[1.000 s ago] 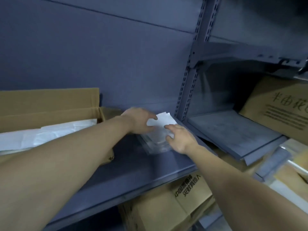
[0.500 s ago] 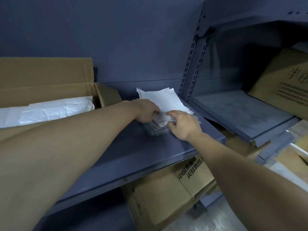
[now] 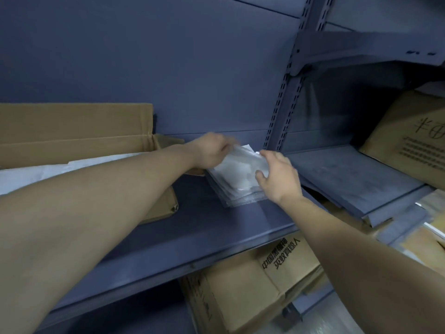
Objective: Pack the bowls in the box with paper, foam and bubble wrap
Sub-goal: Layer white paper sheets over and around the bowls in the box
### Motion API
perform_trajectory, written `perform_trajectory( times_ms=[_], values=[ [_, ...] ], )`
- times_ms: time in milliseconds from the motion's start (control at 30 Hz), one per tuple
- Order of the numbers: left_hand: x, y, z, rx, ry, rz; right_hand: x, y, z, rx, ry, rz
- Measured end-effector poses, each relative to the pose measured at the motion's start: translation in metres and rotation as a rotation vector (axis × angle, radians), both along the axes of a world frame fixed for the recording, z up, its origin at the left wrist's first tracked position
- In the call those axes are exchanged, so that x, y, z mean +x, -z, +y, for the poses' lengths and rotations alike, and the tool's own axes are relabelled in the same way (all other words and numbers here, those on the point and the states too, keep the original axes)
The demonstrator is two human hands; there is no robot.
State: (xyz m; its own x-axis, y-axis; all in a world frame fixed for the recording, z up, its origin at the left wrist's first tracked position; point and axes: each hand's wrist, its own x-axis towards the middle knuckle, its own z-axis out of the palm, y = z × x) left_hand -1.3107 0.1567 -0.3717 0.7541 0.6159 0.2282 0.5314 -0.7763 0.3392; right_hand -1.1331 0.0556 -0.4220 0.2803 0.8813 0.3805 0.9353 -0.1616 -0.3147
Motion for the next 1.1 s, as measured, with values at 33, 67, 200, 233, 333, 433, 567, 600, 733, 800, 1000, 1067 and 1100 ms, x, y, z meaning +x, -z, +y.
perform_trajectory(
  times_ms=[33,67,200,233,333,433,567,600,733,800,1000,1067,1100],
  values=[
    [-0.005,-0.004,0.0,0.001,0.004,-0.091,0.001,-0.005,-0.001,0.064,0.007,-0.017],
    [-0.009,-0.007,0.0,0.004,0.007,-0.173,0.001,-0.011,-0.002,0.124,0.016,-0.025],
    [-0.024,-0.027,-0.009,0.039,0.002,-0.27,-0.006,-0.035,-0.007,0.248,0.036,-0.005],
    [-0.027,-0.032,-0.011,0.04,-0.009,-0.28,-0.009,-0.041,-0.008,0.261,0.029,-0.001],
    [-0.041,-0.043,-0.017,0.033,-0.057,-0.368,-0.018,-0.055,-0.01,0.305,-0.023,0.052],
    [-0.065,-0.05,-0.02,0.037,-0.127,-0.455,-0.031,-0.071,-0.013,0.341,-0.071,0.14],
    [-0.111,-0.061,-0.021,-0.041,-0.209,-0.569,-0.059,-0.091,-0.012,0.385,-0.125,0.25],
    [-0.123,-0.064,-0.022,-0.058,-0.226,-0.593,-0.068,-0.096,-0.011,0.381,-0.155,0.326],
    [-0.175,-0.082,-0.034,-0.121,-0.236,-0.714,-0.117,-0.11,-0.006,0.337,-0.297,0.703],
    [-0.201,-0.088,-0.042,-0.139,-0.254,-0.754,-0.142,-0.113,-0.002,0.309,-0.385,0.838],
    [-0.298,-0.098,-0.071,-0.062,-0.421,-0.764,-0.222,-0.112,0.014,0.185,-0.556,0.783],
    [-0.33,-0.099,-0.082,-0.05,-0.475,-0.748,-0.25,-0.113,0.017,0.144,-0.628,0.784],
    [-0.345,-0.098,-0.087,-0.045,-0.506,-0.737,-0.264,-0.113,0.018,0.129,-0.659,0.786]
  ],
)
